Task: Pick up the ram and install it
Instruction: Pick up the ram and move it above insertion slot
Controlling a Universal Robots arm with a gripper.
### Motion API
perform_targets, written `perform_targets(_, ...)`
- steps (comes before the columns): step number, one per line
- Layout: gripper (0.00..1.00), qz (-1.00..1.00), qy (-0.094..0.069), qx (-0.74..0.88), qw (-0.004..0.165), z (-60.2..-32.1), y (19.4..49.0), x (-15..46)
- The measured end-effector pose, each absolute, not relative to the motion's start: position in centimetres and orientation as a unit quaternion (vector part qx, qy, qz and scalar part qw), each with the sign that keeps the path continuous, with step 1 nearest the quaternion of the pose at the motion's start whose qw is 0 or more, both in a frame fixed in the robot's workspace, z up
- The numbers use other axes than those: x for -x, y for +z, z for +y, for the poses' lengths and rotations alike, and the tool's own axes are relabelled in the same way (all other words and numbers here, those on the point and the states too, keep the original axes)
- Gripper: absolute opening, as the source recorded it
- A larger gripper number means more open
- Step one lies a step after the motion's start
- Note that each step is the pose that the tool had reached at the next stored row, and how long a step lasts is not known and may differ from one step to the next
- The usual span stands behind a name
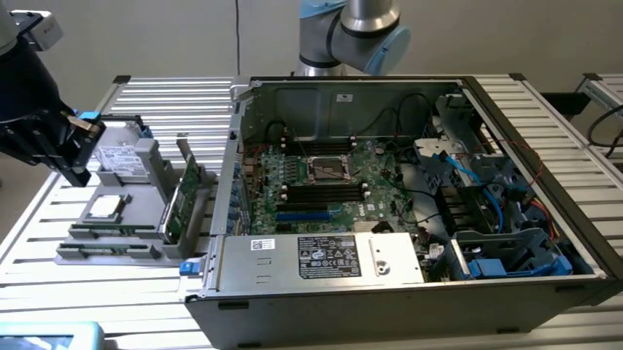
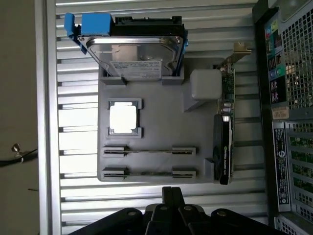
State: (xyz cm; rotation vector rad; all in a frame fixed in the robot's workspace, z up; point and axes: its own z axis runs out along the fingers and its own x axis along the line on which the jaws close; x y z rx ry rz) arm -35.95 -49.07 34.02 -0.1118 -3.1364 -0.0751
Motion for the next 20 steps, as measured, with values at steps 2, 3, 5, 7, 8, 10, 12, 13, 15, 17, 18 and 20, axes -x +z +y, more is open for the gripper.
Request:
perform_targets(2, 0.11, -0.999, -0.024, 0.033, 0.001, -49.07, 34.00, 35.95)
perform_targets(3, 0.11, -0.999, -0.024, 0.025, 0.001, -49.07, 33.98, 35.96)
perform_targets(5, 0.11, -1.000, -0.024, 0.007, 0.002, -49.06, 33.94, 35.96)
perform_targets(7, 0.11, -1.000, -0.024, -0.011, 0.002, -49.07, 33.91, 35.96)
perform_targets(8, 0.11, -0.999, -0.024, -0.021, 0.003, -49.07, 33.89, 35.96)
perform_targets(10, 0.11, -0.999, -0.024, -0.039, 0.003, -49.07, 33.86, 35.96)
perform_targets(12, 0.11, -0.998, -0.024, -0.057, 0.003, -49.07, 33.85, 35.96)
perform_targets(13, 0.11, -0.997, -0.024, -0.067, 0.004, -49.07, 33.84, 35.96)
perform_targets(15, 0.11, -0.996, -0.024, -0.084, 0.004, -49.07, 33.84, 35.96)
perform_targets(17, 0.11, -0.994, -0.024, -0.103, 0.004, -49.07, 33.85, 35.96)
perform_targets(18, 0.11, -0.993, -0.024, -0.111, 0.005, -49.07, 33.84, 35.96)
perform_targets(20, 0.11, -0.991, -0.023, -0.130, 0.005, -49.07, 33.85, 35.96)
